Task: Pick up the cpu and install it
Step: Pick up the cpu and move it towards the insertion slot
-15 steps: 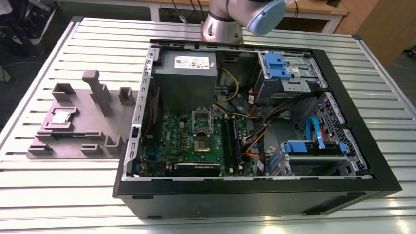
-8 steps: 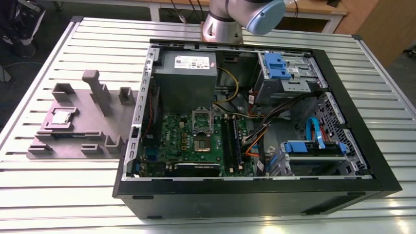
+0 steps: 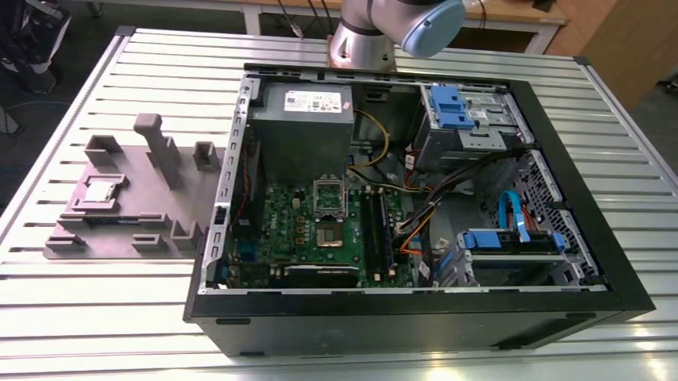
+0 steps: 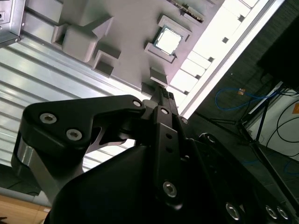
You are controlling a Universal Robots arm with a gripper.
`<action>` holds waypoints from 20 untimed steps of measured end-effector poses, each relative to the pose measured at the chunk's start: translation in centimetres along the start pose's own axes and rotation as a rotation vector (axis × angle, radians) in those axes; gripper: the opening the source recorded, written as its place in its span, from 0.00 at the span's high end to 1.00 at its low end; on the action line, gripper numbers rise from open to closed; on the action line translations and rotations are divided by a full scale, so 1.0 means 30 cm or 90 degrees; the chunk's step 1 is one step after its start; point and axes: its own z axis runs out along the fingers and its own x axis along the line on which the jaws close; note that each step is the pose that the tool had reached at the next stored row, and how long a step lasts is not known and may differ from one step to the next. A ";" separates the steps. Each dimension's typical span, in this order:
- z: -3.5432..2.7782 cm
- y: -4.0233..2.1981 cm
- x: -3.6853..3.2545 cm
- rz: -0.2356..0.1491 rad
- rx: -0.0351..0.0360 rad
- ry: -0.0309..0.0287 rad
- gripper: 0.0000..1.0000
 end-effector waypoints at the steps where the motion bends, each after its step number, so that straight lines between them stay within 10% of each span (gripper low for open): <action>1: 0.000 0.000 0.000 0.000 0.0000 0.0000 0.89; 13: 0.000 0.000 0.003 0.000 0.0000 0.0000 0.58; 20: 0.001 0.000 0.003 -0.003 0.0001 0.0018 0.58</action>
